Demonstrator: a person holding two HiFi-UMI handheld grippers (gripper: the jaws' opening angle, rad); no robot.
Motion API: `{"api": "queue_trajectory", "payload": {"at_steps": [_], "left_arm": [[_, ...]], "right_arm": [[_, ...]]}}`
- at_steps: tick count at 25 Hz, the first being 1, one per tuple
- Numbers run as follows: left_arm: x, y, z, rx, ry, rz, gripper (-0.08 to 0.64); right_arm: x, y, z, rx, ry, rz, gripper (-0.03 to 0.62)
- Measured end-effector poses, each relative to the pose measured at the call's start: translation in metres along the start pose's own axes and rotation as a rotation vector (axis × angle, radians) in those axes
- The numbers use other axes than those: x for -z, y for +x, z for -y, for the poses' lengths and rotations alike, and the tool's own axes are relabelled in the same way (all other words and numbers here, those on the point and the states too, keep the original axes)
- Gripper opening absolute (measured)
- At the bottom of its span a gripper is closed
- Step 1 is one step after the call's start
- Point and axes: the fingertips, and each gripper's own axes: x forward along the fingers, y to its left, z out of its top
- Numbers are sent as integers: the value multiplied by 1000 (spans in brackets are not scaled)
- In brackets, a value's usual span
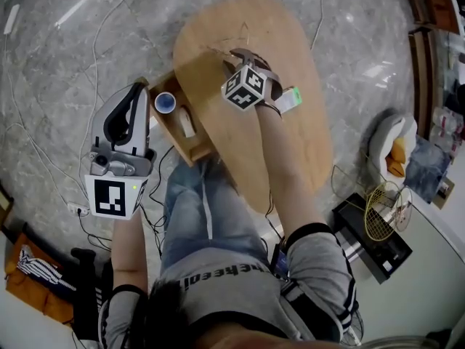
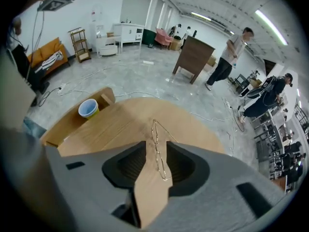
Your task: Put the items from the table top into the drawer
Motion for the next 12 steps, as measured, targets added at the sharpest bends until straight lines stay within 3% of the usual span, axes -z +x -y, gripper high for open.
{"api": "queue_trajectory", "payload": {"at_steps": [9,11,12], "left_arm": [[20,-4,-16,-23,1,-23,14],[22,-6,-18,-27,3,-26,14],[23,-7,-19,-29,4,-29,14]], "right_arm": [[18,40,-4,-19,-72,-111,130],[21,43,-3,-6,-84,-125,102],[21,43,-2,4,-94,-129,56]]}}
